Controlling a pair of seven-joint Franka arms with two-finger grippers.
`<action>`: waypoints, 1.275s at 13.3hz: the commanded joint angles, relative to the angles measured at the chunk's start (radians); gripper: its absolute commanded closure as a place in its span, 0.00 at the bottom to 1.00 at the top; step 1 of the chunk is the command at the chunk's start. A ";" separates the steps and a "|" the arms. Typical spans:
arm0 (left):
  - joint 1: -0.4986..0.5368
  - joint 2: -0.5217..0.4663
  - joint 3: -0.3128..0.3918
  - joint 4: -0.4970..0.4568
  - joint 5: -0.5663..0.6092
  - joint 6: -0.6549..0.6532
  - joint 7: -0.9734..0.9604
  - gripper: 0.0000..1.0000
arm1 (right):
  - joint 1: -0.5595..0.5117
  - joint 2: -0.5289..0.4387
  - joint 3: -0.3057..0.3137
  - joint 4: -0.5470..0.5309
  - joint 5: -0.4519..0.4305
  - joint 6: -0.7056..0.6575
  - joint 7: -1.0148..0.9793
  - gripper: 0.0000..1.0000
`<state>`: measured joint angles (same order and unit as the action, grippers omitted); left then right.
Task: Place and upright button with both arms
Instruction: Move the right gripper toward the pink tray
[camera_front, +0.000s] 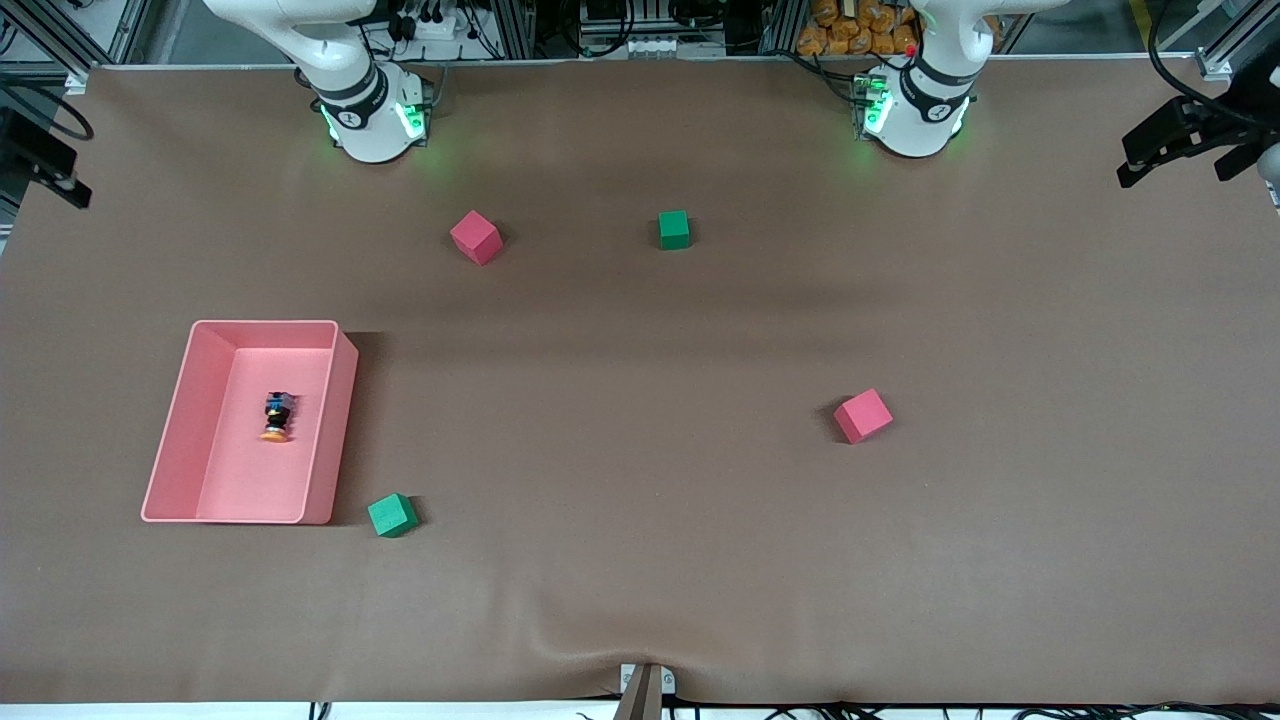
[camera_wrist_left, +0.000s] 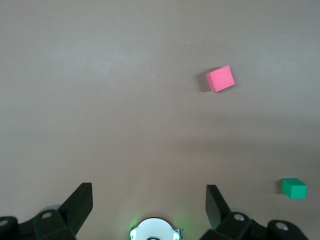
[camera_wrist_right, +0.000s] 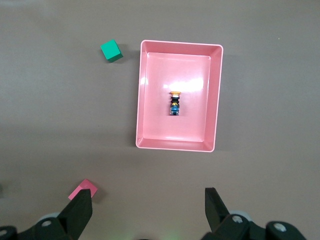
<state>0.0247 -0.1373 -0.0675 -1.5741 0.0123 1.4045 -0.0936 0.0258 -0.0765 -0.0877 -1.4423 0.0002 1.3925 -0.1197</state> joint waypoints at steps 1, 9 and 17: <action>0.000 0.024 -0.006 0.040 0.015 -0.018 0.011 0.00 | 0.006 0.013 0.000 -0.017 0.009 -0.013 0.006 0.00; 0.006 0.041 -0.008 0.022 0.009 -0.042 0.044 0.00 | -0.012 0.058 -0.003 -0.004 0.010 -0.018 -0.006 0.00; 0.037 0.047 0.000 -0.007 0.006 -0.012 0.043 0.00 | -0.027 0.208 -0.004 -0.007 -0.011 -0.139 0.006 0.00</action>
<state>0.0555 -0.0967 -0.0638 -1.5745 0.0123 1.3763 -0.0667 0.0194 0.0770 -0.0919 -1.4647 -0.0027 1.2738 -0.1195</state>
